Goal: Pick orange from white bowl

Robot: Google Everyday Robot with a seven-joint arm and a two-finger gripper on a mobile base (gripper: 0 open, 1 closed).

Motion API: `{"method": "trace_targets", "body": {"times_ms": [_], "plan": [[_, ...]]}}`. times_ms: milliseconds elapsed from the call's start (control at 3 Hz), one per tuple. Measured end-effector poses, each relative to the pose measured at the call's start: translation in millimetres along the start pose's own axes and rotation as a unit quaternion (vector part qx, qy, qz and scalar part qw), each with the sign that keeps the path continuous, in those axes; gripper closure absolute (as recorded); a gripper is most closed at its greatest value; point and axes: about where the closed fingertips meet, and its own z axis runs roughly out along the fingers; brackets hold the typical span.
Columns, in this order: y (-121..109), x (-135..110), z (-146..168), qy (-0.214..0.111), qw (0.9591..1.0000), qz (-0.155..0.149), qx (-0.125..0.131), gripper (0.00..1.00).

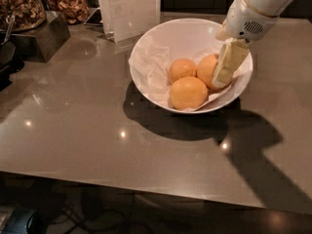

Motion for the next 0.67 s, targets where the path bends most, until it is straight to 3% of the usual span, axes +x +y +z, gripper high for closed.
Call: {"method": "trace_targets", "body": {"times_ms": [667], "plan": [[-2,2,40,0.008,0.9993,0.011,-0.034,0.14]]}}
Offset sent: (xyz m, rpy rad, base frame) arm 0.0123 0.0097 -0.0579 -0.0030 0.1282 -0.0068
